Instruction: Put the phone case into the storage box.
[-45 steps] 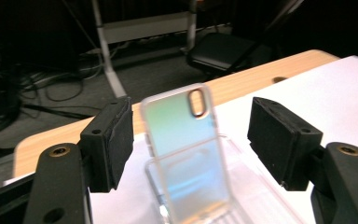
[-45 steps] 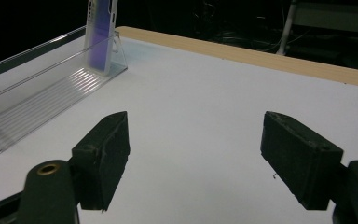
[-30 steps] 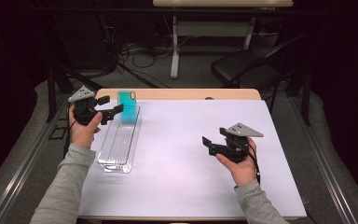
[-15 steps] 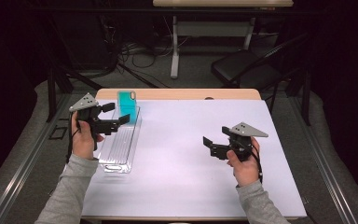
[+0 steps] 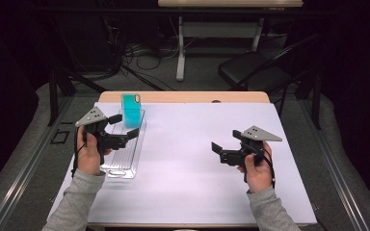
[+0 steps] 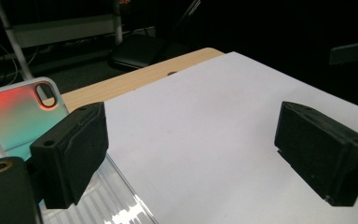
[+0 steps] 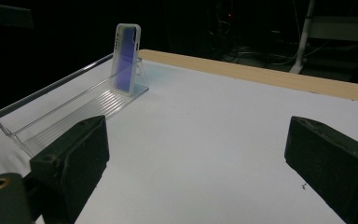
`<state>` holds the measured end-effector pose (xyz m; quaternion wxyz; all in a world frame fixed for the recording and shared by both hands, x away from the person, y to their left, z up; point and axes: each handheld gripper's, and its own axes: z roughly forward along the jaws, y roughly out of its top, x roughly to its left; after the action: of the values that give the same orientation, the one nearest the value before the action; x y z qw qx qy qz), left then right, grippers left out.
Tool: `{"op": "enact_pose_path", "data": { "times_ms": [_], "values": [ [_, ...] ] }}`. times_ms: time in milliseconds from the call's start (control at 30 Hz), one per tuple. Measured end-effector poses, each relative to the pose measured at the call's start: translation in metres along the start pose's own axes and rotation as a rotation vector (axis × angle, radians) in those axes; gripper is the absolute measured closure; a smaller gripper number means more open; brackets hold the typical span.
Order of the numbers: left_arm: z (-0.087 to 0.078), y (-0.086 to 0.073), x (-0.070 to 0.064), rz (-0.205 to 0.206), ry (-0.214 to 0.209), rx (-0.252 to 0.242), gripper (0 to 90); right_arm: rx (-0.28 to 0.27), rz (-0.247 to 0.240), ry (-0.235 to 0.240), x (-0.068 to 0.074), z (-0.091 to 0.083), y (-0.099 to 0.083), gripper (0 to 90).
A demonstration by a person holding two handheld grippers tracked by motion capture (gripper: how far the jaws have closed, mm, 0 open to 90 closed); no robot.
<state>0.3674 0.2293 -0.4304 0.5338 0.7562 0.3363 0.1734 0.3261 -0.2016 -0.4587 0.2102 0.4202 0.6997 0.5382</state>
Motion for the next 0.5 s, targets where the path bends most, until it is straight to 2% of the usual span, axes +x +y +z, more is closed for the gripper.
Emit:
{"op": "enact_pose_path", "data": {
  "times_ms": [100,300,433,500],
  "values": [
    [-0.0009,-0.0033,-0.0005,0.003,0.002,0.010,8.7,0.018,-0.015,-0.005,-0.0007,-0.0012,-0.0006,4.0],
    [-0.0038,-0.0063,-0.0010,-0.005,-0.002,-0.006,4.9,0.021,-0.023,0.002,-0.0004,-0.0030,-0.0013,1.0],
    [-0.0051,-0.0070,-0.0024,-0.002,-0.007,-0.011,4.5,0.027,-0.047,-0.009,0.0004,-0.0040,-0.0018,0.0],
    [-0.0053,-0.0076,-0.0030,0.003,-0.020,-0.005,4.5,0.027,-0.051,-0.011,0.0003,-0.0044,-0.0020,0.0]
  ]
}}
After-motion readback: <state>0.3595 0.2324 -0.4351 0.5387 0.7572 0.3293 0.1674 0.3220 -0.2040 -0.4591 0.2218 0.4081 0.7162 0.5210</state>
